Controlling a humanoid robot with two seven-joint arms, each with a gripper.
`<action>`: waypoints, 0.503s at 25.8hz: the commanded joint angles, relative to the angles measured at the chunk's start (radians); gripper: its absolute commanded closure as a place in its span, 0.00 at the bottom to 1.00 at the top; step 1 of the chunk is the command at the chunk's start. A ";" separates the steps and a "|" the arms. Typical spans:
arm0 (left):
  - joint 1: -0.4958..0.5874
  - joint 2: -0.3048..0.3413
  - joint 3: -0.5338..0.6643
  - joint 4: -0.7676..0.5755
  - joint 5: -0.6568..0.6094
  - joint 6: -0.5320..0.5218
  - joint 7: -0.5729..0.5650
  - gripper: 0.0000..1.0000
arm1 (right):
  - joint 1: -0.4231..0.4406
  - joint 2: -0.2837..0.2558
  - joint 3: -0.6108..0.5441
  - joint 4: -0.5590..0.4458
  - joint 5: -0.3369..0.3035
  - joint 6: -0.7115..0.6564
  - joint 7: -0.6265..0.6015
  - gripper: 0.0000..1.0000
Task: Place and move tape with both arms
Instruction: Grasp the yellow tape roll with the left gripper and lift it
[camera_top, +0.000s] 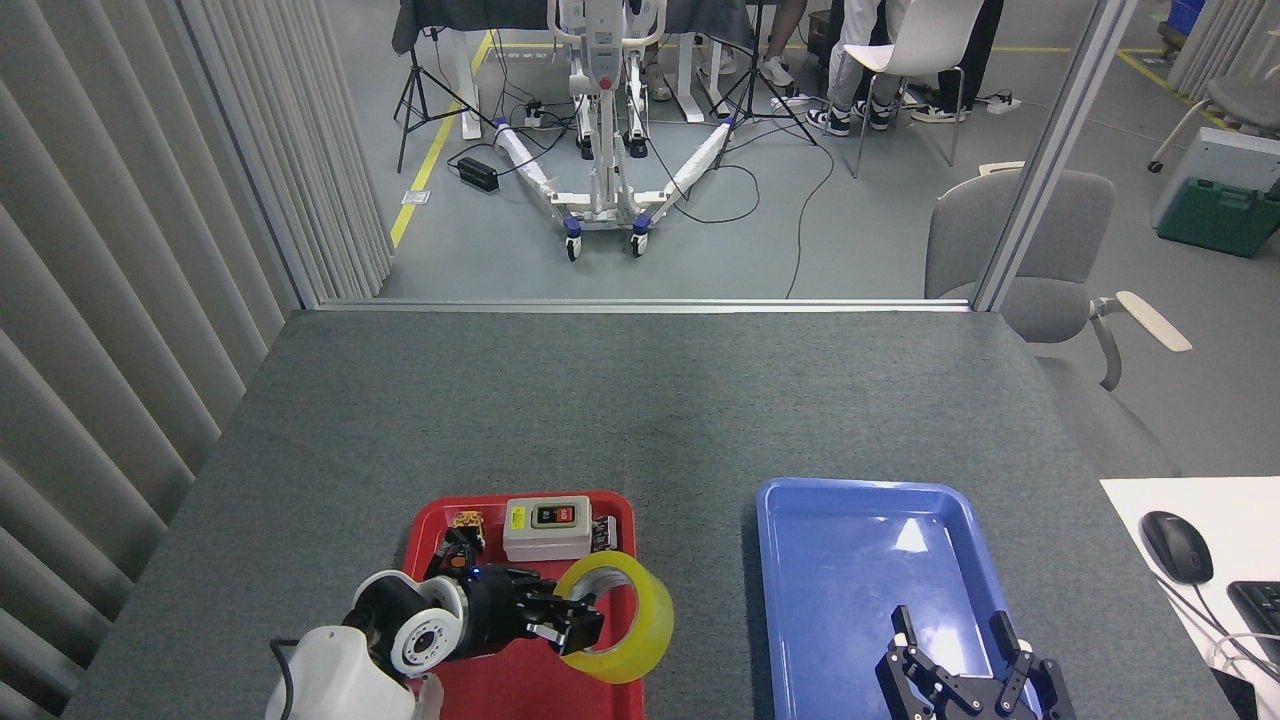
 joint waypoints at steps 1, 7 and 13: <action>-0.010 -0.023 -0.006 0.061 0.200 -0.180 0.096 1.00 | 0.000 -0.001 -0.001 0.000 0.000 -0.001 0.000 0.00; -0.035 -0.075 -0.077 0.158 0.330 -0.249 0.156 1.00 | 0.000 -0.003 -0.001 0.000 0.001 -0.024 0.000 0.00; -0.036 -0.087 -0.106 0.156 0.329 -0.249 0.161 1.00 | 0.006 -0.012 -0.013 -0.001 0.001 -0.317 -0.065 0.00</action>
